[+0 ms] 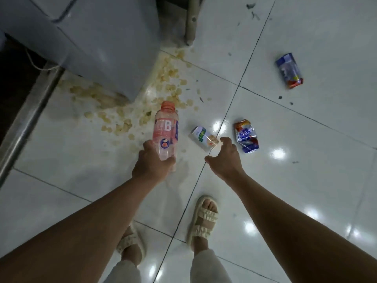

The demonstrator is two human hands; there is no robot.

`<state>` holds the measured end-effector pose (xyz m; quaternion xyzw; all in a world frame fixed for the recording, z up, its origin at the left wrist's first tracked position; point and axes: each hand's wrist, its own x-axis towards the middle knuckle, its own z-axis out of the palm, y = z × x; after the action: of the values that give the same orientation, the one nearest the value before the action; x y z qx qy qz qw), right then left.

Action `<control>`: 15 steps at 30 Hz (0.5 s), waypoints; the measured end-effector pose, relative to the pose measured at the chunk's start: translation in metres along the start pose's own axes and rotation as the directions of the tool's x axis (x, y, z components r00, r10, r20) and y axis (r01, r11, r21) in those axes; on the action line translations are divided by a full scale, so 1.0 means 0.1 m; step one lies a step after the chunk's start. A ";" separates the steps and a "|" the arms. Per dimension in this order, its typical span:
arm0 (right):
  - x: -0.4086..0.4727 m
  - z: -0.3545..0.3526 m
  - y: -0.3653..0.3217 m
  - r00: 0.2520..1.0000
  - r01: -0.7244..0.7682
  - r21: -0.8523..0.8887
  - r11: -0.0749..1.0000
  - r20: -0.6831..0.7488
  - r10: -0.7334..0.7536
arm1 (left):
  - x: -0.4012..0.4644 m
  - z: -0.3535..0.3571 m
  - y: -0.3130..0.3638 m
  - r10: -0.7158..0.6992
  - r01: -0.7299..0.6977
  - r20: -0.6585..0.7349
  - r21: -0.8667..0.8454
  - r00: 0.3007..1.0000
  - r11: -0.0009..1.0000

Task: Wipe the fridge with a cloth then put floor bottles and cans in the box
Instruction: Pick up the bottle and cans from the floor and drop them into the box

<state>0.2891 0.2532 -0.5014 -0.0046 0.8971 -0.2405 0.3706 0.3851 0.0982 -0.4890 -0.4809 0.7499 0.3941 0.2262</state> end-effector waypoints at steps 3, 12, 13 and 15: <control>0.29 0.06 0.27 1.000 -0.001 -0.009 1.000 0.019 0.001 | 0.15 0.35 0.10 0.036 -0.036 0.001 0.018 0.999 0.999; 1.31 0.66 0.81 1.000 0.019 -0.073 0.997 -0.007 -0.020 | 1.11 1.10 -0.07 0.046 -0.048 0.033 0.089 0.998 0.995; 1.43 0.73 0.86 0.999 0.025 -0.080 0.996 -0.020 -0.026 | 1.23 1.17 -0.11 0.049 -0.052 0.031 0.093 0.998 0.994; 1.65 0.88 0.95 0.999 0.031 -0.100 0.995 -0.040 -0.035 | 1.45 1.28 -0.18 0.058 -0.060 0.022 0.097 0.998 0.993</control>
<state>0.2447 0.2690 -0.7056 -0.0330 0.9152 -0.2018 0.3472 0.3329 0.1190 -0.6755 -0.4432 0.7799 0.3679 0.2447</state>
